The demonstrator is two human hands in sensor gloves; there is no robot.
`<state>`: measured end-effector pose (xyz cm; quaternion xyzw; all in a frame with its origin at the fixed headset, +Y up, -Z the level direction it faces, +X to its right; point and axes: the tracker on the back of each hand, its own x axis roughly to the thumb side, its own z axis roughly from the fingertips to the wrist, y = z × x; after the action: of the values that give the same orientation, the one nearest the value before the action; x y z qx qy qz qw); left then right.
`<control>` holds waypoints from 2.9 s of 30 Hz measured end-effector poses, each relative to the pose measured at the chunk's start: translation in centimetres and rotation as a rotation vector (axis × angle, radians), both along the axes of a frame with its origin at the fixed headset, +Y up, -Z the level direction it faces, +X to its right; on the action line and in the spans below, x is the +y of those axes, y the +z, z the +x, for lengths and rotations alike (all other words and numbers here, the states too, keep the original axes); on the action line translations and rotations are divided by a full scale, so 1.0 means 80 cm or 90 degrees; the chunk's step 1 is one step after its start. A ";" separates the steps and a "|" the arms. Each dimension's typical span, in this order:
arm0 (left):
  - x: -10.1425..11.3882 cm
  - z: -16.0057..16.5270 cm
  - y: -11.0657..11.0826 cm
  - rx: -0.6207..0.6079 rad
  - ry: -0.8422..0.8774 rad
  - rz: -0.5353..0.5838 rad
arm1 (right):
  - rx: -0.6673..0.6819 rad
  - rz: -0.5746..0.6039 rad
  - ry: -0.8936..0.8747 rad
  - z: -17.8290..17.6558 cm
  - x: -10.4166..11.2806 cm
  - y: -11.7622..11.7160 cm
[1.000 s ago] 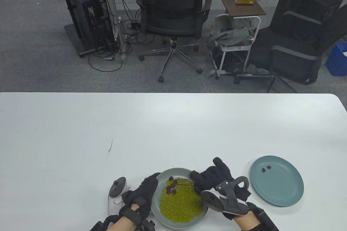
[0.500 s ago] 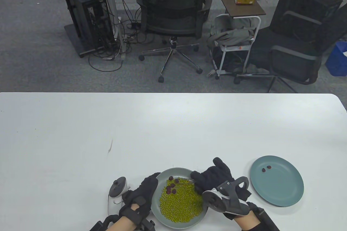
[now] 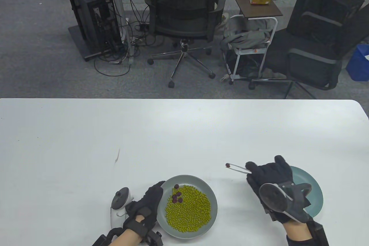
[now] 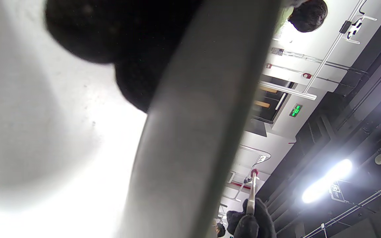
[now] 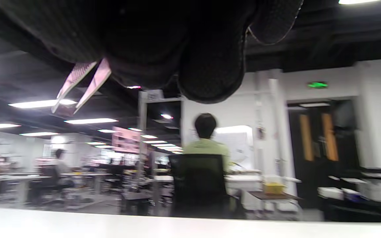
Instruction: Pick cranberries with tweezers into plate
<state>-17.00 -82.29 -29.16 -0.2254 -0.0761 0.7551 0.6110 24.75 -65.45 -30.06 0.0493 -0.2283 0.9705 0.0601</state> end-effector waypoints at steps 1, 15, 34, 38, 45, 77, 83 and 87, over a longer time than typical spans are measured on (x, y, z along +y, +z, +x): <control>0.000 0.000 0.000 0.000 -0.001 0.002 | -0.053 -0.039 -0.008 0.023 0.000 -0.007; -0.003 0.000 0.000 -0.004 -0.002 -0.003 | -0.382 -0.373 -0.083 0.197 -0.094 -0.050; -0.002 0.002 0.002 -0.009 0.008 -0.006 | -0.334 -0.187 -0.124 0.159 -0.063 -0.043; -0.001 0.003 0.002 -0.011 0.008 -0.007 | -0.245 -0.130 -0.090 0.110 -0.056 -0.045; -0.001 0.006 0.004 -0.018 0.023 -0.019 | -0.106 -0.053 -0.034 0.027 -0.058 -0.035; -0.001 0.023 0.009 -0.055 0.021 -0.026 | 0.255 0.002 0.116 -0.164 -0.066 0.026; -0.001 0.024 0.010 -0.057 0.016 -0.023 | 0.257 0.008 0.133 -0.167 -0.068 0.027; -0.002 0.024 0.010 -0.058 0.011 -0.020 | 0.259 0.008 0.134 -0.168 -0.068 0.028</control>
<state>-15.05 -82.49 -28.35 -0.2685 -0.0941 0.7504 0.5966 11.30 -70.89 -27.83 0.2678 -0.2108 0.9401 0.0032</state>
